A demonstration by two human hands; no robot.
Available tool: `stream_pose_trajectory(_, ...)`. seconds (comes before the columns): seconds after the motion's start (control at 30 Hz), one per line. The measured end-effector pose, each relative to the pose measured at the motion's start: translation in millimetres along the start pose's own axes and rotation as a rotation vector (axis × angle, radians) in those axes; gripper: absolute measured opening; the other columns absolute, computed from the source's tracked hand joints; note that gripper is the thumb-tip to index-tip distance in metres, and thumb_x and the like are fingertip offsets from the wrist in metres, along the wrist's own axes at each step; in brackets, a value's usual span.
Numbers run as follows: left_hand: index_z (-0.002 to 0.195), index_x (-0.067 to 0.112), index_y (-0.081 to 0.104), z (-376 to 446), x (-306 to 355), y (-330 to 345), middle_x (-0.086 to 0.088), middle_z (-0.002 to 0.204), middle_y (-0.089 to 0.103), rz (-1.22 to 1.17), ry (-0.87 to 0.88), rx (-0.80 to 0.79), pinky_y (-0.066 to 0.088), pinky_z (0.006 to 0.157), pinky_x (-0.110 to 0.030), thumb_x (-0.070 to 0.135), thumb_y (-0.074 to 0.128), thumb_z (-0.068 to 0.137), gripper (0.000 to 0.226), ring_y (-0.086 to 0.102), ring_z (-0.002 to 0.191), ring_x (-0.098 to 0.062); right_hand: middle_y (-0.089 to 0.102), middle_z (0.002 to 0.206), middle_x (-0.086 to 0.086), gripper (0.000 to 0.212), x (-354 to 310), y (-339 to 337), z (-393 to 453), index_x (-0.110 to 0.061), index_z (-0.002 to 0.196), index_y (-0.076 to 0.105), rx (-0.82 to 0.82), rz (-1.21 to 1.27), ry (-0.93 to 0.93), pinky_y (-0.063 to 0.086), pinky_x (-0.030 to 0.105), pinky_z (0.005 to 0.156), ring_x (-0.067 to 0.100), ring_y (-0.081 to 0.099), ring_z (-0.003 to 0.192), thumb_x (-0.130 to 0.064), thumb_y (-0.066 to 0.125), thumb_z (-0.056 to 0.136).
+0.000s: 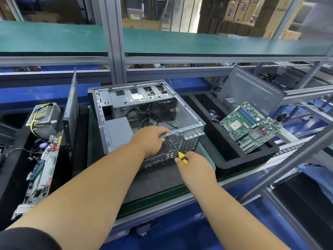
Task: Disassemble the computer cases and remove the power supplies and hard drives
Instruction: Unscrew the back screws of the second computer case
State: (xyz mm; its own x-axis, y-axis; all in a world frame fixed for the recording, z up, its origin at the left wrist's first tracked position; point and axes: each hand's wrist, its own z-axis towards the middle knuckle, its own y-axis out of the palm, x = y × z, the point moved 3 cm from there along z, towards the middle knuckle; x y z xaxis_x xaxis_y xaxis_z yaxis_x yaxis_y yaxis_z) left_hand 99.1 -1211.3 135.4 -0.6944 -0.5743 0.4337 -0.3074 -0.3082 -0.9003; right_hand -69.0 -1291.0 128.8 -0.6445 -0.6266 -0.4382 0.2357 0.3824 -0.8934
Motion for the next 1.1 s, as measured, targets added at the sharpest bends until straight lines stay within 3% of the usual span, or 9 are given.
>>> stream_pose_trajectory(0.13,0.131,0.044,0.054,-0.1,0.3,0.1,0.008,0.132,0.059,0.010,0.003,0.008,0.042,0.087,-0.031,0.027,0.053,0.098,0.037,0.054,0.119,-0.020,0.055,0.057,0.005,0.043,12.3,5.9,0.4,-0.005,0.092,0.068,-0.426,1.176,0.446,0.029,0.024,0.042,0.011,0.036,0.040,-0.038,0.043,0.104)
stream_pose_trajectory(0.2,0.133,0.043,0.053,-0.3,0.6,0.0,0.008,0.133,0.059,0.014,0.003,0.011,0.042,0.086,-0.031,0.027,0.053,0.098,0.038,0.054,0.119,-0.020,0.049,0.057,0.004,0.040,10.4,6.6,-2.9,-0.001,0.097,0.064,-0.575,1.466,0.548,0.028,0.023,0.039,0.011,0.031,0.040,-0.030,0.039,0.105)
stream_pose_trajectory(0.27,0.133,0.043,0.052,-0.6,0.8,0.3,0.007,0.132,0.059,0.016,0.001,0.013,0.043,0.086,-0.031,0.026,0.052,0.099,0.039,0.054,0.118,-0.020,0.044,0.056,0.002,0.035,9.4,8.5,-5.7,-0.002,0.099,0.062,-0.615,1.528,0.587,0.027,0.022,0.038,0.011,0.030,0.039,-0.027,0.039,0.105)
stream_pose_trajectory(0.43,0.135,0.043,0.051,-1.0,0.5,-0.2,0.007,0.133,0.059,0.019,0.000,0.013,0.042,0.085,-0.031,0.027,0.052,0.099,0.040,0.054,0.118,-0.020,0.050,0.055,0.001,0.033,6.3,13.0,-5.5,-0.005,0.096,0.063,-0.504,1.363,0.555,0.026,0.020,0.036,0.008,0.031,0.038,-0.027,0.041,0.106)
stream_pose_trajectory(0.53,0.135,0.043,0.052,-0.7,1.1,-0.6,0.006,0.134,0.059,0.025,0.003,0.006,0.043,0.089,-0.032,0.027,0.053,0.098,0.040,0.054,0.119,-0.022,0.052,0.060,0.002,0.028,7.9,12.1,-1.7,-0.009,0.093,0.062,-0.322,1.030,0.470,0.026,0.024,0.041,0.010,0.032,0.040,-0.027,0.044,0.105)
stream_pose_trajectory(0.67,0.135,0.043,0.052,-1.6,1.3,-1.0,0.006,0.135,0.058,0.029,0.010,0.010,0.043,0.090,-0.032,0.026,0.052,0.099,0.040,0.054,0.120,-0.021,0.062,0.078,-0.002,0.011,9.9,2.7,-3.5,-0.022,0.094,0.055,-0.058,0.527,0.168,0.042,0.032,0.059,0.017,0.054,0.066,-0.032,0.055,0.097)
stream_pose_trajectory(0.83,0.136,0.043,0.050,-2.5,1.3,0.2,0.005,0.137,0.057,0.034,0.013,0.013,0.043,0.090,-0.033,0.026,0.051,0.099,0.040,0.053,0.121,-0.021,0.055,0.086,-0.006,0.016,-0.3,-8.3,-10.4,-0.026,0.091,0.042,0.187,0.096,-0.028,0.032,0.032,0.053,0.019,0.054,0.071,-0.023,0.058,0.092)
stream_pose_trajectory(1.0,0.149,0.041,0.032,-5.0,0.8,0.5,0.002,0.146,0.050,0.038,0.002,-0.040,0.044,0.100,-0.036,0.030,0.052,0.098,0.056,0.049,0.130,-0.022,0.055,0.089,-0.010,0.016,-0.8,-7.1,-8.2,-0.025,0.103,0.047,0.063,0.209,-0.029,0.035,0.028,0.056,0.009,0.055,0.076,-0.039,0.051,0.099)
stream_pose_trajectory(1.1,0.153,0.031,0.029,-15.9,8.2,-6.6,0.005,0.156,0.036,-0.069,0.087,0.025,0.027,0.114,-0.032,0.025,0.056,0.097,0.062,0.029,0.145,-0.015,0.059,0.085,-0.007,0.017,2.8,-8.2,-5.7,-0.022,0.103,0.053,0.018,0.308,0.008,0.038,0.029,0.056,0.009,0.055,0.075,-0.037,0.045,0.101)
